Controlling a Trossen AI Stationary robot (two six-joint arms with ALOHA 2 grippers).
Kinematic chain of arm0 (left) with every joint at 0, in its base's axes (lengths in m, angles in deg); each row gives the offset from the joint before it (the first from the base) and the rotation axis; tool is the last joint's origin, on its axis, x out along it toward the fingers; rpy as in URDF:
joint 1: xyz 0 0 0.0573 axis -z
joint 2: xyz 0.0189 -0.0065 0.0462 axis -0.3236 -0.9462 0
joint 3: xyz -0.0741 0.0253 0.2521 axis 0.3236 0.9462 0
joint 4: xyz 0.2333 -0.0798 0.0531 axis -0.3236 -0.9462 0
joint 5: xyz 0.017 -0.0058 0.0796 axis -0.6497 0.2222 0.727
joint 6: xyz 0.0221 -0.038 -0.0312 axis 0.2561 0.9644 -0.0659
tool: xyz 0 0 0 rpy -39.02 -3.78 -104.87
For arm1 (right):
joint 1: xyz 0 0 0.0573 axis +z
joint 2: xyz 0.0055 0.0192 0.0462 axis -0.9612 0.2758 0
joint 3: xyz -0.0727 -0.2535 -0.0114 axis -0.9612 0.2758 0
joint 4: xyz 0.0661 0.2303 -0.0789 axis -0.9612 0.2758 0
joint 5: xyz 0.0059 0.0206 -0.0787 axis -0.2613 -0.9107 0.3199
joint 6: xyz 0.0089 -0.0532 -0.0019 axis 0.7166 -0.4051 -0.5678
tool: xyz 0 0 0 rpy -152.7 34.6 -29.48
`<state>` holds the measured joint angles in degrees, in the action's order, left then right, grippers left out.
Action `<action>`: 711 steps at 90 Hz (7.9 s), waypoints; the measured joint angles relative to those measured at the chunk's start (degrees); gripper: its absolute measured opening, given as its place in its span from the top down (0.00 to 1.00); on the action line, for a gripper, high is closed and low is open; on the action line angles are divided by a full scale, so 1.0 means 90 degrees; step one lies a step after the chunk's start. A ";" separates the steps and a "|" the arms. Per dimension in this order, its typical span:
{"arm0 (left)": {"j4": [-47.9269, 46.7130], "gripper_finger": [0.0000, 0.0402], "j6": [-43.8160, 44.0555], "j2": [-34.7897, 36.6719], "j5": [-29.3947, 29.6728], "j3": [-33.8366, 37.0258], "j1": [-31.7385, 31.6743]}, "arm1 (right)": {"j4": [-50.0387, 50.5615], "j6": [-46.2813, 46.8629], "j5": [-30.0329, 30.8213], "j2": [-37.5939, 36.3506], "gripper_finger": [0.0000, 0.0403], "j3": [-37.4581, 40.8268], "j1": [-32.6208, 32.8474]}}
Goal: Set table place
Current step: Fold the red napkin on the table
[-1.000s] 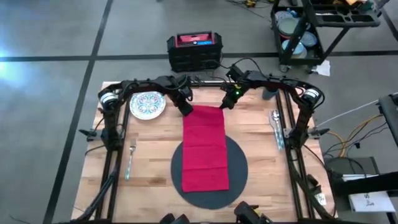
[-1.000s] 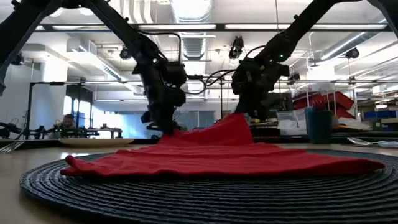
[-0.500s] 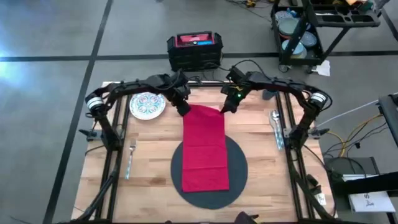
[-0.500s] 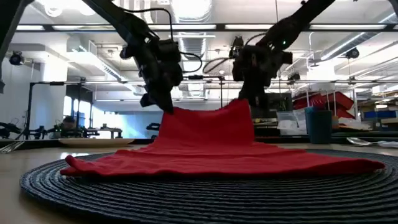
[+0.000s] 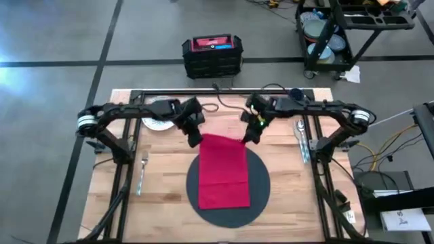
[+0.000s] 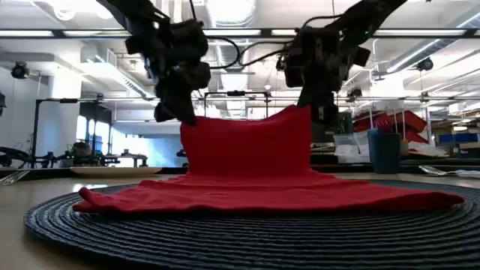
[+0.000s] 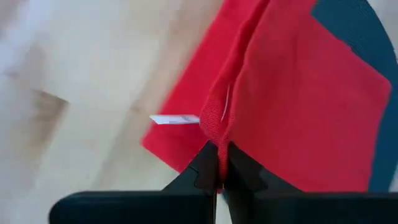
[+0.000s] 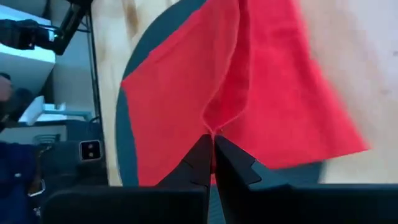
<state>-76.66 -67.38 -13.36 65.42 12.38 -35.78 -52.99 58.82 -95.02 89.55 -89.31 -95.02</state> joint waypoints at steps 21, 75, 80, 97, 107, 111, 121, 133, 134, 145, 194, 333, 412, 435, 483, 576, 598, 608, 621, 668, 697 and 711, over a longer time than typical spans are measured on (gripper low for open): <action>0.0320 1.00 0.0643 0.0362 0.0061 0.0284 0.0824 | -0.0739 0.1040 0.0734 -0.0435 1.00 0.0221 0.0926; 0.0476 1.00 0.1619 0.0990 0.0639 0.0247 0.2186 | -0.0197 0.1677 0.1553 -0.0804 1.00 0.0235 0.2157; 0.0525 1.00 0.1674 0.0947 0.0639 0.0247 0.2330 | -0.0182 0.1765 0.1621 -0.0804 1.00 0.0251 0.2270; 0.0494 1.00 0.1817 0.0832 0.0714 0.0249 0.2685 | -0.0200 0.1941 0.1705 -0.0804 1.00 0.0260 0.2594; 0.0567 1.00 0.1865 0.0696 0.0733 0.0255 0.2788 | -0.0214 0.1989 0.1806 -0.0804 1.00 0.0272 0.2747; 0.0538 1.00 0.1882 0.0628 0.0733 0.0260 0.2832 | -0.0215 0.2016 0.1827 -0.0804 1.00 0.0282 0.2784; 0.0654 1.00 0.1905 0.0420 0.0681 0.0260 0.2915 | -0.0238 0.2083 0.1843 -0.0804 1.00 0.0309 0.2901; 0.0854 1.00 0.1914 0.0101 0.0516 0.0260 0.3008 | -0.0275 0.2140 0.1841 -0.0804 1.00 0.0440 0.2993; 0.0874 1.00 0.1914 0.0078 0.0511 0.0260 0.3021 | -0.0280 0.2149 0.1842 -0.0804 1.00 0.0460 0.3000; 0.1062 1.00 0.1923 -0.0179 0.0362 0.0260 0.3072 | -0.0437 0.2295 0.1845 -0.0804 1.00 0.0664 0.3065; 0.1083 1.00 0.1975 -0.0393 0.0204 0.0287 0.3137 | -0.1351 0.2500 0.1751 -0.0324 1.00 0.0938 0.3425; 0.2577 0.71 0.2856 -0.0021 0.0631 0.1131 0.3919 | -0.1858 0.1568 0.2281 0.0116 0.73 0.1646 0.1639; 0.2089 0.74 0.2634 -0.0021 0.1418 0.1156 0.3823 | -0.2532 0.1678 0.1816 0.0131 0.76 0.2128 0.1260; 0.1690 0.73 0.1672 -0.0063 0.1119 0.1170 0.2558 | -0.2556 0.1358 0.1156 0.0080 0.65 0.2128 0.0832; 0.1627 0.71 -0.0057 -0.0617 -0.0535 0.1177 0.1053 | -0.2575 0.0952 0.1005 0.0082 0.63 0.2128 0.0735; 0.1711 0.72 -0.0024 -0.0621 -0.0420 0.1160 0.0876 | -0.2625 0.0819 0.0866 0.0479 0.61 0.2096 0.0655; 0.1713 0.69 -0.0069 -0.0624 -0.0354 0.1160 0.0857 | -0.2744 0.0820 0.0759 0.0672 0.66 0.1925 0.0767; 0.1709 0.69 -0.0097 -0.0626 -0.0313 0.1160 0.0844 | -0.2738 0.0822 0.0777 0.0672 0.71 0.1899 0.0767; 0.1710 0.69 -0.0171 -0.0626 -0.0306 0.1160 0.0828 | -0.2706 0.0861 0.0810 0.0672 0.86 0.1902 0.0764; 0.1572 0.58 -0.0483 -0.0764 -0.0918 0.1163 0.0612 | -0.2657 0.0823 0.0764 0.0672 1.00 0.1914 0.0767; 0.1758 0.60 -0.0424 -0.1131 -0.0710 0.1165 0.0710 | -0.2665 0.0819 0.0762 0.0672 1.00 0.1914 0.0764; 0.1925 0.64 -0.0413 -0.1278 -0.0762 0.1163 0.0767 | -0.2664 0.0818 0.0762 0.0672 1.00 0.1914 0.0764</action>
<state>-59.33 -71.10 -24.86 58.57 22.84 -28.88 -76.97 66.18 -88.16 95.60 -72.09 -88.14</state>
